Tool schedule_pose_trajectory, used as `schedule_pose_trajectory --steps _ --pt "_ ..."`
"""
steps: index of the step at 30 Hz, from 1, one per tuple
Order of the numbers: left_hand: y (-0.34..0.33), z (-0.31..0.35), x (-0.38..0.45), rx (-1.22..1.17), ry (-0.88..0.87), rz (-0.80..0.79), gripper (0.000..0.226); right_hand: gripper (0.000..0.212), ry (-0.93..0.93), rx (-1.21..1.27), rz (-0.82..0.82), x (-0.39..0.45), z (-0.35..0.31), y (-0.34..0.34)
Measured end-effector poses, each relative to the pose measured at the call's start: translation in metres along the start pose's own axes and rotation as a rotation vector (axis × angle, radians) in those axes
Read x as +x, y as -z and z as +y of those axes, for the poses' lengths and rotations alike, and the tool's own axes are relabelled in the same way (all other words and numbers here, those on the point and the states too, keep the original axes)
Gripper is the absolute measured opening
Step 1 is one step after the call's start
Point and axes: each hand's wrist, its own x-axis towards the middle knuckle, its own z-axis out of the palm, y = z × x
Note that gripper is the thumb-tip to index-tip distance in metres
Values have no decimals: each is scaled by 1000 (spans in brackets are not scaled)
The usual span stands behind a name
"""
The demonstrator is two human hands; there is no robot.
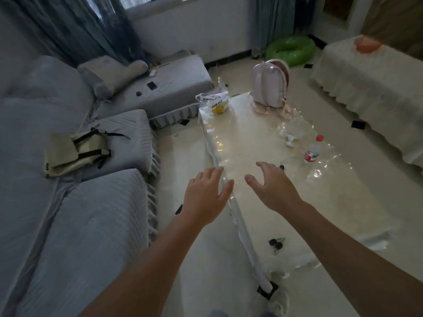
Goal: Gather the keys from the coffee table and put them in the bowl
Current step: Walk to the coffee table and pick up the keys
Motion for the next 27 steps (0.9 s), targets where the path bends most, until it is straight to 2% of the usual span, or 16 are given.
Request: schedule_pose_trajectory --steps 9,16,21,27 --pt "-41 10 112 -27 -164 -101 59 64 -161 -9 91 64 49 15" --pt "-91 6 202 -18 -403 -270 58 63 -437 28 188 100 87 3" --pt "-134 6 263 -165 -367 -389 54 61 -669 133 312 118 94 -16" --pt "-171 6 297 -130 -561 -458 55 57 -862 199 450 124 101 -39"
